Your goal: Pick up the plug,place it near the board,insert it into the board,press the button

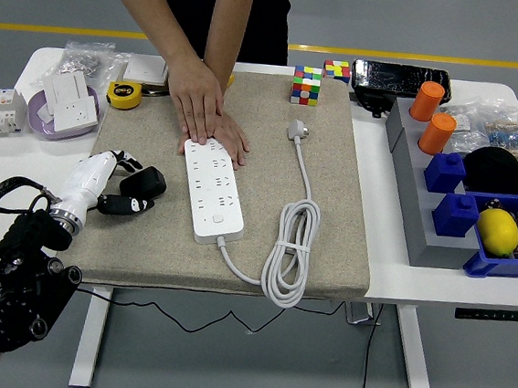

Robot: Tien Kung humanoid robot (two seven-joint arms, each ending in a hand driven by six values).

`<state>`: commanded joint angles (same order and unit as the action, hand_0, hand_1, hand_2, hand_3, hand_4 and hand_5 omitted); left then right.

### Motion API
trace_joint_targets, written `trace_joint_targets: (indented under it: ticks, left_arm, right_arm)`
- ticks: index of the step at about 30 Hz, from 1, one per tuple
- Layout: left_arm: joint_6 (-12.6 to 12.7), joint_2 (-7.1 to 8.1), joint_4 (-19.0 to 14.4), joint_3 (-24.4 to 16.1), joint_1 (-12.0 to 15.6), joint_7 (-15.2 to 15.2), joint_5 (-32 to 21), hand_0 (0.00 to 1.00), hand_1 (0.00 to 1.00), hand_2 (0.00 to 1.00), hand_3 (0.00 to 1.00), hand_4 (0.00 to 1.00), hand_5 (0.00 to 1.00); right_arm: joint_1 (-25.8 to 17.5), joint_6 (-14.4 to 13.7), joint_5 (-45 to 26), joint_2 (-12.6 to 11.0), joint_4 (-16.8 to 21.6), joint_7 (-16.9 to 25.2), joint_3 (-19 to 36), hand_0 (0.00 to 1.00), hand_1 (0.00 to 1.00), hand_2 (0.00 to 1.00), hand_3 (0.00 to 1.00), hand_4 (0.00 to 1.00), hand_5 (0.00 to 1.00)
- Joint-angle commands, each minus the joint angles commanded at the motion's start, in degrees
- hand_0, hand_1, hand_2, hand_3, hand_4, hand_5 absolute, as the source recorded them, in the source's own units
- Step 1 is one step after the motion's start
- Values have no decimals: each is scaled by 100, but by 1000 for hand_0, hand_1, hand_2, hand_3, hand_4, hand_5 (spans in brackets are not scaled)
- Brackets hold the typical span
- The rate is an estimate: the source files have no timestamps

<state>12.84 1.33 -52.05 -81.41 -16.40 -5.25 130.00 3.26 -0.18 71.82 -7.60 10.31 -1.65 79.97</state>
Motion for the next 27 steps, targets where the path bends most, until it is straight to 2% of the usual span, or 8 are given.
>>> trace_joint_targets:
  ticks: [2, 3, 14, 15, 20, 21, 26, 27]
  left_arm:
    - [-16, -6, 5, -10, -7, 2, 0, 778, 749, 581, 509, 927, 266]
    - [-22, -8, 9, -13, -9, 4, 0, 770, 685, 451, 466, 886, 314]
    - [-80, -25, 35, -32, -6, 14, 0, 758, 636, 385, 418, 782, 370]
    - [-78, -25, 23, -29, -5, 10, 0, 719, 533, 310, 356, 558, 421]
    - [-47, -10, -68, -3, 4, -7, 0, 719, 533, 310, 356, 558, 421]
    - [-48, -5, -84, 2, 3, -10, 0, 674, 434, 281, 302, 451, 409]
    - [-101, 55, -186, 107, 1, -26, 0, 674, 434, 281, 302, 451, 409]
    - [-128, 79, -218, 154, -4, -27, 0, 685, 412, 271, 290, 381, 331]
  right_arm:
    - [0, 0, 5, 3, 0, -2, 8, 855, 789, 770, 813, 998, 998]
    - [0, -1, 6, 3, 0, -2, 11, 856, 789, 770, 813, 998, 998]
    - [1, -2, -2, 9, 0, -5, -1, 856, 789, 771, 813, 998, 998]
    - [0, -2, -1, 9, 0, -6, -2, 856, 788, 770, 813, 998, 998]
    - [8, -2, -10, 8, 0, -2, -10, 856, 788, 770, 813, 998, 998]
    - [10, -3, -5, 9, 0, -3, -2, 856, 788, 771, 813, 998, 998]
    - [10, -5, -5, 7, 0, -6, 5, 856, 788, 771, 813, 998, 998]
    - [9, -5, -5, 5, 0, -7, 5, 857, 788, 769, 813, 998, 998]
